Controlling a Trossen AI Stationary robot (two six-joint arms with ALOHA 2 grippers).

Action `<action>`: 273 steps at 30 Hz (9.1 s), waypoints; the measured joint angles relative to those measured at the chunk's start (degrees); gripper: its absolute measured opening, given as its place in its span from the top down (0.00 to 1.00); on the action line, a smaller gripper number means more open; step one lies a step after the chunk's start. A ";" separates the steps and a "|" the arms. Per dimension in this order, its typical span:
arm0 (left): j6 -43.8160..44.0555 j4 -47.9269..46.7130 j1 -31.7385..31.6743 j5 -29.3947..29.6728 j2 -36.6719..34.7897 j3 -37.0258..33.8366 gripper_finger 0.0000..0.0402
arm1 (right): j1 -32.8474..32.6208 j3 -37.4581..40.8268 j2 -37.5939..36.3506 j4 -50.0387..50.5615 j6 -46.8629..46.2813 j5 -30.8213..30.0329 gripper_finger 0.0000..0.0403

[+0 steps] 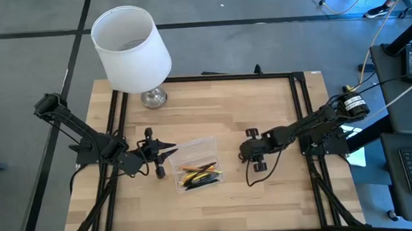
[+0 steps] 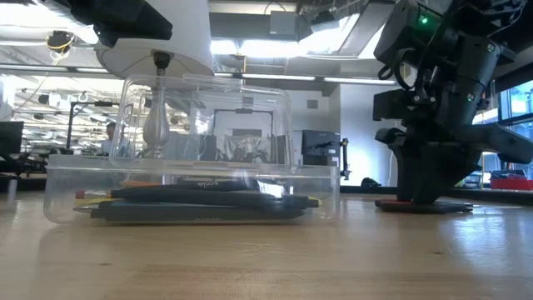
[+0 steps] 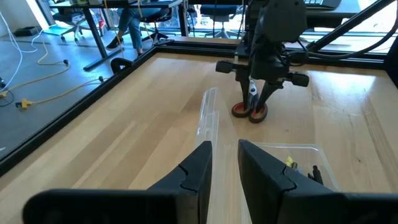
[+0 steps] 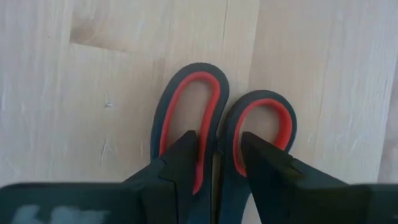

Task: Pick & place school supplies into a supply box
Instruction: Put the black scissors into the transparent supply box, then close the transparent supply box

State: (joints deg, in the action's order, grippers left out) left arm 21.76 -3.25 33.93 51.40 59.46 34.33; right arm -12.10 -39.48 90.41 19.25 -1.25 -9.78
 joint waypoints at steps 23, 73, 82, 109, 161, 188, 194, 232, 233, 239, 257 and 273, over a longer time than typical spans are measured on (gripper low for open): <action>0.02 0.00 0.00 0.00 0.00 0.02 0.82 | -0.02 0.04 -0.76 -1.68 -4.65 0.84 0.78; 0.01 -0.04 0.02 -0.05 -0.02 0.00 0.82 | -4.57 -30.48 13.54 -34.56 -9.18 6.78 0.77; 0.02 -0.24 0.02 -0.07 -0.02 0.00 0.82 | -4.36 -35.63 21.38 -29.75 -10.24 3.54 0.77; 0.00 -0.24 0.02 -0.04 -0.02 0.00 0.82 | -4.20 -39.21 25.39 -20.34 -10.31 0.35 0.77; -6.03 3.74 4.08 -23.17 3.34 0.00 0.82 | -4.04 -39.17 26.29 -21.49 -10.33 1.88 0.72; -21.38 8.27 5.57 -22.57 15.41 1.95 0.82 | -4.07 -39.15 26.27 -20.59 -10.45 6.86 0.72; -37.61 5.70 5.57 -22.46 16.41 1.95 0.82 | -4.07 -39.15 26.27 -20.62 -10.45 6.86 0.72; -49.05 6.04 3.43 -20.05 17.40 1.95 0.82 | -4.04 -39.15 26.18 -22.01 -10.46 6.90 0.72; -49.07 6.04 3.43 -20.04 17.40 1.95 0.82 | -4.04 -39.15 26.18 -22.01 -10.46 6.91 0.72; -48.06 6.04 3.43 -20.40 17.40 1.95 0.82 | -4.04 -39.15 26.18 -21.98 -10.46 6.95 0.72; -48.02 6.06 3.45 -21.94 17.40 1.95 0.84 | -4.04 -39.15 26.18 -21.96 -10.33 6.95 0.72; -48.01 6.32 3.45 -21.99 17.38 1.93 1.00 | -4.00 -39.15 26.18 -22.04 -10.26 6.82 0.72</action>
State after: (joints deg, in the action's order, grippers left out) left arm -26.25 3.07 37.39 29.41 76.84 36.25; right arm -16.10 -78.63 116.60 -2.79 -11.51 -2.96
